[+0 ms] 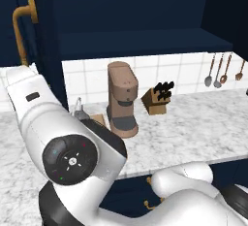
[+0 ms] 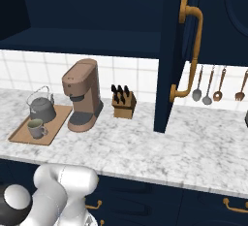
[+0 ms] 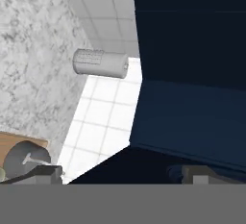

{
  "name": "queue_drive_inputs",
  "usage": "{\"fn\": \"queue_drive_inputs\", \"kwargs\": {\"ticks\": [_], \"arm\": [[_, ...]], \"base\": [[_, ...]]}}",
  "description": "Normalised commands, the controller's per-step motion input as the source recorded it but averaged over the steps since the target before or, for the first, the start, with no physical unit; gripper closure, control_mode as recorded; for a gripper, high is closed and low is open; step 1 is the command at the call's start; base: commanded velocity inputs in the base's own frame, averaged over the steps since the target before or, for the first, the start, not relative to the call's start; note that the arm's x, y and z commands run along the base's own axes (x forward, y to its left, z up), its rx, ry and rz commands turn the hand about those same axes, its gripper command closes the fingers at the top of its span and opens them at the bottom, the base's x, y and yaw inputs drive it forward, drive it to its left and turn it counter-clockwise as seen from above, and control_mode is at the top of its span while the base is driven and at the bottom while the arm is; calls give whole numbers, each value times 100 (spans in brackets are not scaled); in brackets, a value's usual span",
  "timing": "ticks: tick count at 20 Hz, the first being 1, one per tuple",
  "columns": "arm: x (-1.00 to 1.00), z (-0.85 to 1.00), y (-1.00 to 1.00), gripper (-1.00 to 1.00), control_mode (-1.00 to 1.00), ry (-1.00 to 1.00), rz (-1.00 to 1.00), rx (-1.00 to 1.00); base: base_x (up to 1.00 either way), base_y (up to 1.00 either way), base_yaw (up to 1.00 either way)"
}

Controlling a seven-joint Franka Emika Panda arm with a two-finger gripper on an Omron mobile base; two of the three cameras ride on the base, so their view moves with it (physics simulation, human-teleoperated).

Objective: Pick the kettle from the counter and place it on the tray. Then pick the mug from the cabinet and place it on the tray. Then close the cabinet doors.

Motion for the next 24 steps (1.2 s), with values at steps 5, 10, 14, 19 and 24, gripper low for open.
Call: {"fn": "queue_drive_inputs", "kwargs": {"ticks": [5, 10, 14, 19, 24], "arm": [[35, 0, -72, -100, -100, 18, -22, 0], [33, 0, -82, -100, -100, 15, -24, 0], [33, 0, -81, -100, -100, 11, -27, 0], [50, -1, -70, -100, -100, 8, -26, 0], [65, -9, -64, -100, -100, 3, -21, 0]], "base": [[0, 0, 0], [0, 0, 0], [0, 0, 0], [0, 0, 0], [0, 0, 0]]}}
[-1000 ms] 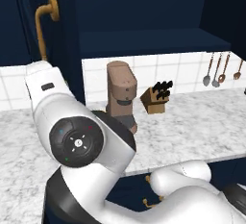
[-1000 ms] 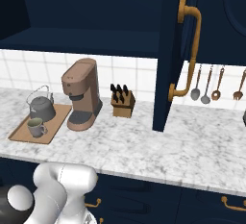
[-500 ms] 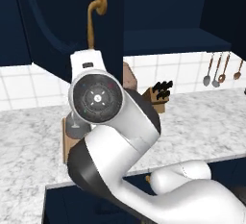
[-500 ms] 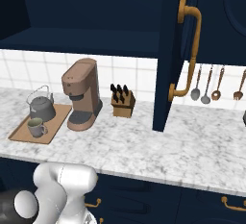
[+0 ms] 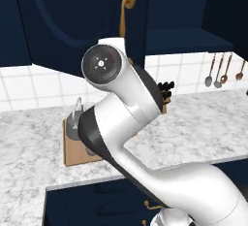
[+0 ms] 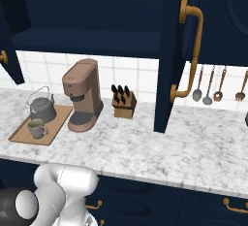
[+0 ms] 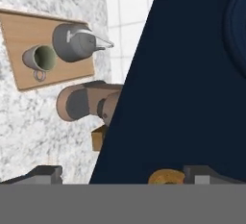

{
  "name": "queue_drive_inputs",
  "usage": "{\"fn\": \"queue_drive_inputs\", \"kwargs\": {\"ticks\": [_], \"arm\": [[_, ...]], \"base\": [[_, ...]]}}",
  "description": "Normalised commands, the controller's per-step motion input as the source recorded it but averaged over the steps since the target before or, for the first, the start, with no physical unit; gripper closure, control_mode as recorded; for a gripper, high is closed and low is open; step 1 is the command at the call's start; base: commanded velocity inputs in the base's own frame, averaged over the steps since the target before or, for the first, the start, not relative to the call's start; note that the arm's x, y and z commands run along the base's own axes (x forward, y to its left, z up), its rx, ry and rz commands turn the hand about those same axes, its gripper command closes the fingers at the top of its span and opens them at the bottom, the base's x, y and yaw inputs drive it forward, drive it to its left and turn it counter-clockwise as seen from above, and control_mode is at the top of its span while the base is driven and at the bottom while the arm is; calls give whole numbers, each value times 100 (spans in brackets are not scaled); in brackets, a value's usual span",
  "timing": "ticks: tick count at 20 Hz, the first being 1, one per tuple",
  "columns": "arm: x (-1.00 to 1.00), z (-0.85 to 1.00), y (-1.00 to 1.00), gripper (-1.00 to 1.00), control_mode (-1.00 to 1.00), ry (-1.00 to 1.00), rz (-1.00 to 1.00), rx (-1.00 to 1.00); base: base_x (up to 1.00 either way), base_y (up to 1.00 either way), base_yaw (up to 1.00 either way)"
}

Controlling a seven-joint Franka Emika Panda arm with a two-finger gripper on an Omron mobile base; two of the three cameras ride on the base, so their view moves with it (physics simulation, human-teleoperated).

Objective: Pick the kettle from the counter and place it on the tray. Then pick the mug from the cabinet and place it on the tray. Then close the cabinet doors.

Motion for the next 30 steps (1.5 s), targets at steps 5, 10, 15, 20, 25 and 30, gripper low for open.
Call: {"fn": "queue_drive_inputs", "kwargs": {"ticks": [5, 10, 15, 20, 25, 30], "arm": [[73, -15, -58, -100, -100, 7, -15, 0], [89, -20, -35, -100, -100, 0, 0, 0], [79, -24, -34, -100, -100, 0, 3, 0], [95, -26, -37, -100, -100, 0, 3, 0], [96, -23, -25, -100, -100, 1, 2, 0], [84, -20, -6, -100, -100, 0, 11, 0]], "base": [[0, 0, 0], [0, 0, 0], [0, 0, 0], [0, 0, 0], [0, 0, 0], [0, 0, 0]]}}
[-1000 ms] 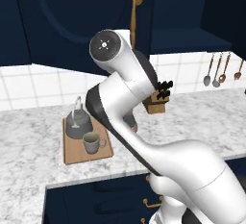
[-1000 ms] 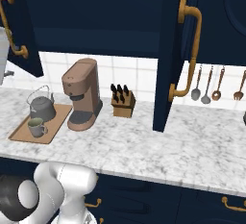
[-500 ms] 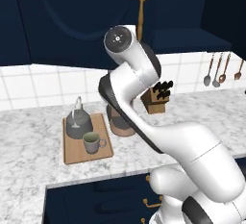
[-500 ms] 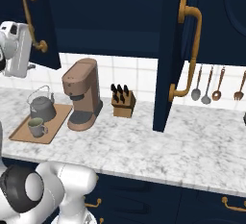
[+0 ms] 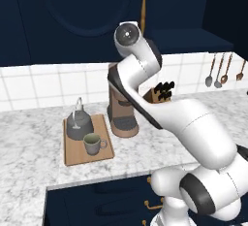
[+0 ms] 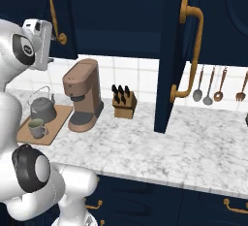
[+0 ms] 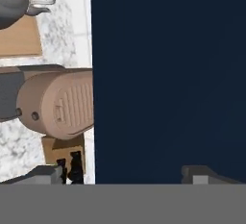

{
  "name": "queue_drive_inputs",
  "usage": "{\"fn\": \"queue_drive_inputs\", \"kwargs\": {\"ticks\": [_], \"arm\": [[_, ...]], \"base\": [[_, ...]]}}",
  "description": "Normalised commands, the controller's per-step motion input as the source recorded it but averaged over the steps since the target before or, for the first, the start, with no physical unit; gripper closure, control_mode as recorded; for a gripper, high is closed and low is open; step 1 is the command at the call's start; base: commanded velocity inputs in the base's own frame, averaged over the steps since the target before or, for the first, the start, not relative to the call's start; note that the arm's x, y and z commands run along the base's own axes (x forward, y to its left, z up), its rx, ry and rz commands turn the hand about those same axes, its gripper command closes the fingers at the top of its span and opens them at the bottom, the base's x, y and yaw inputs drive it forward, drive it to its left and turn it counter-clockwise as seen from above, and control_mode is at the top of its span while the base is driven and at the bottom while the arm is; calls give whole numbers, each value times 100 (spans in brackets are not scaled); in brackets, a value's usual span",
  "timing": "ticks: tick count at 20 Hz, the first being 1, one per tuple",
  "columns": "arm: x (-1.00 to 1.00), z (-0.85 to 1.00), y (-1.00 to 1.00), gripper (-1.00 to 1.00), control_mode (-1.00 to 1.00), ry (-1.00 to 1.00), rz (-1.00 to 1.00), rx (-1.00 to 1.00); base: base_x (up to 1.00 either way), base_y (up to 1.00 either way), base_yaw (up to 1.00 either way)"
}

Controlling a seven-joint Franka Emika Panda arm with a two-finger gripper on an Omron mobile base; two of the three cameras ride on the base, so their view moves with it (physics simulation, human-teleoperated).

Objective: Pick the kettle from the counter and place it on the tray. Then pick the mug from the cabinet and place it on the tray. Then close the cabinet doors.

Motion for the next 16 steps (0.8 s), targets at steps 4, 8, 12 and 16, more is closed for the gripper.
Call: {"fn": "queue_drive_inputs", "kwargs": {"ticks": [4, 8, 12, 16], "arm": [[74, -21, 0, -100, -100, 0, 20, 0], [56, -12, 3, -100, -100, 0, 21, 0], [39, -13, 7, -100, -100, 0, 21, 0], [10, -18, 17, -100, -100, 0, 16, -3]], "base": [[0, 0, 0], [0, 0, 0], [0, 0, 0], [0, 0, 0]]}}
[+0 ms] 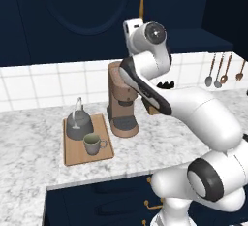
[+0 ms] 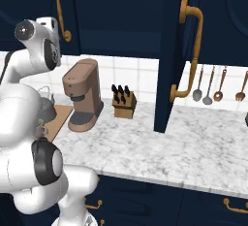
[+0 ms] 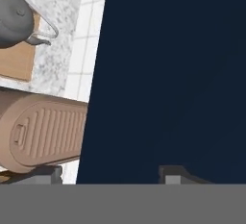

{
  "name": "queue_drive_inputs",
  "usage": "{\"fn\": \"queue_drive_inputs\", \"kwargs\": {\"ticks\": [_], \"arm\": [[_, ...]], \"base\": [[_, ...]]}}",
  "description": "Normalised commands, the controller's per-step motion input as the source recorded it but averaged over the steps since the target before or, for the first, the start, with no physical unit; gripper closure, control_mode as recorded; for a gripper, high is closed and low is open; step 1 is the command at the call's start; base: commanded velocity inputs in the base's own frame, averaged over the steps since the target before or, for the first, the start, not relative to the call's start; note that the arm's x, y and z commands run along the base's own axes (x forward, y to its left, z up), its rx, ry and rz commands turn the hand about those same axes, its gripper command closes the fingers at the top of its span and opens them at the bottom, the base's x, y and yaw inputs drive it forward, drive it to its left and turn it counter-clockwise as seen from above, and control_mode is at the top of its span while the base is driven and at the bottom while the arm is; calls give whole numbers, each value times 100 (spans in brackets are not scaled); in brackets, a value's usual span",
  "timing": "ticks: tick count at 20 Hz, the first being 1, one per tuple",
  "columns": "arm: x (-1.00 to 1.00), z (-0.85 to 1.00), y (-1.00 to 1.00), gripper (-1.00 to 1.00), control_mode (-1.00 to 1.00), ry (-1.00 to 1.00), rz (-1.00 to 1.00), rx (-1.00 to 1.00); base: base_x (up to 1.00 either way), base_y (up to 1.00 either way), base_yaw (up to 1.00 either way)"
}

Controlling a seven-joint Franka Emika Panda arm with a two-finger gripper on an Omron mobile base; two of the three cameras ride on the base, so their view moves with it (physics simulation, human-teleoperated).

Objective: Pick the kettle from the counter and place it on the tray. Then pick the mug from the cabinet and place it on the tray. Then close the cabinet doors.

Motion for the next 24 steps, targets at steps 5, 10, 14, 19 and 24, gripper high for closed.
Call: {"fn": "queue_drive_inputs", "kwargs": {"ticks": [5, 10, 14, 19, 24], "arm": [[-35, 0, 18, -100, -100, 2, 9, -5], [-61, 2, 13, -100, -100, 2, 6, -9], [-76, 10, 0, -100, -100, 8, -21, 5], [-80, 13, -1, -100, -100, 8, -42, 15], [-82, 15, -15, -100, -100, 0, -50, 22]], "base": [[0, 0, 0], [0, 0, 0], [0, 0, 0], [0, 0, 0], [0, 0, 0]]}}
